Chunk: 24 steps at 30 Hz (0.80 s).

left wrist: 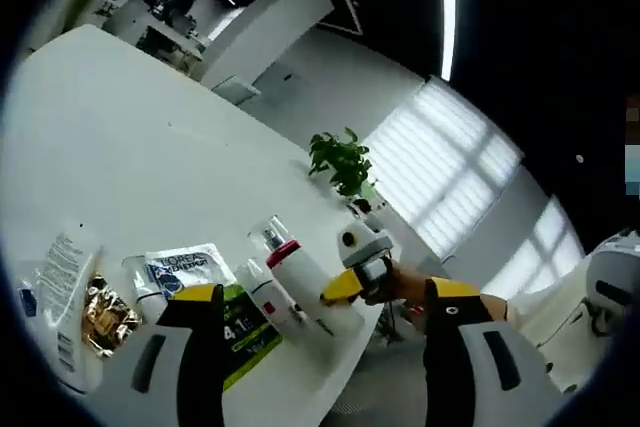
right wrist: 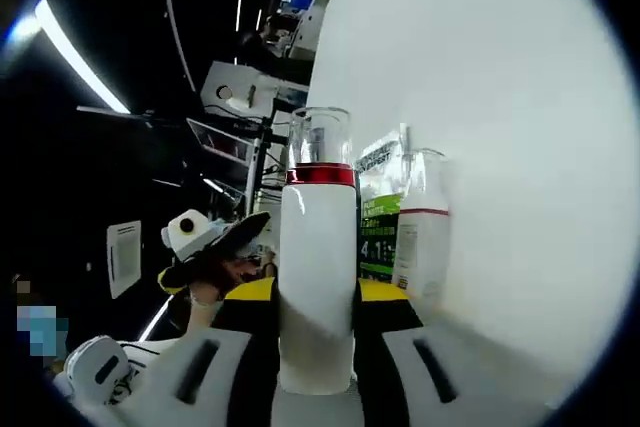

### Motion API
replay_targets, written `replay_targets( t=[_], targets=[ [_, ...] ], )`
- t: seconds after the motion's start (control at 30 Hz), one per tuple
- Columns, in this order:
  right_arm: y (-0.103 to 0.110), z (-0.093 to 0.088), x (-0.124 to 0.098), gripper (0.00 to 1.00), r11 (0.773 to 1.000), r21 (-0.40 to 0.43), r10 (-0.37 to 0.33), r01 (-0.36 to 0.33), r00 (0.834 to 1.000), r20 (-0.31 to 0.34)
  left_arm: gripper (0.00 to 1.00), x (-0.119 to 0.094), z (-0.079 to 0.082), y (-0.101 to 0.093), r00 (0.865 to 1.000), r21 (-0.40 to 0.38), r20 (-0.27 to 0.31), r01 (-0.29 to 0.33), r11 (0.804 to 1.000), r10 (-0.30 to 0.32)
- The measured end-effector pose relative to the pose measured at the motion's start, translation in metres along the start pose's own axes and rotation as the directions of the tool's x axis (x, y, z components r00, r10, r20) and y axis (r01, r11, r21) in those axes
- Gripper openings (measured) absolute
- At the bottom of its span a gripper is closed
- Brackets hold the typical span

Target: Arrange the skincare products in the storage area until every visible bottle or jar stands upright without overlapping.

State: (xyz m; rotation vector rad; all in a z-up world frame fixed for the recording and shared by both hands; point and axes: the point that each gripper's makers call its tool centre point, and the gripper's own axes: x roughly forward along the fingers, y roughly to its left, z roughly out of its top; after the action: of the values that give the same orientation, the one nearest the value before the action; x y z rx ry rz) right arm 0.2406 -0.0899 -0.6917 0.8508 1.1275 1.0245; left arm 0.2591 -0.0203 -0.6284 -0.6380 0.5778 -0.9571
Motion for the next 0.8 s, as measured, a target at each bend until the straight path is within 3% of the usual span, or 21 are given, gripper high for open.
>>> replay_targets(
  t=[0.17,0.53,0.67,0.8],
  targets=[
    [0.017,-0.004,0.006,0.26,0.999,-0.018,0.041,-0.041,0.999,-0.004,0.62,0.012,0.001,-0.001,0.999,-0.075,-0.01,0.036,0.997,-0.037],
    [0.039,-0.017,0.016,0.27,0.994,-0.049,0.093,-0.093,0.996,-0.016,0.61,0.038,0.002,0.004,0.997,-0.135,-0.025,0.073,0.988,-0.077],
    [0.046,-0.018,0.019,0.27,0.991,-0.048,0.122,-0.122,0.992,-0.001,0.66,0.046,0.0,0.007,0.997,-0.165,-0.019,0.067,0.984,-0.071],
    [0.054,-0.019,0.018,0.27,0.989,-0.063,0.137,-0.137,0.991,0.004,0.57,0.05,-0.002,0.0,0.995,-0.196,-0.022,0.094,0.976,-0.1]
  ],
)
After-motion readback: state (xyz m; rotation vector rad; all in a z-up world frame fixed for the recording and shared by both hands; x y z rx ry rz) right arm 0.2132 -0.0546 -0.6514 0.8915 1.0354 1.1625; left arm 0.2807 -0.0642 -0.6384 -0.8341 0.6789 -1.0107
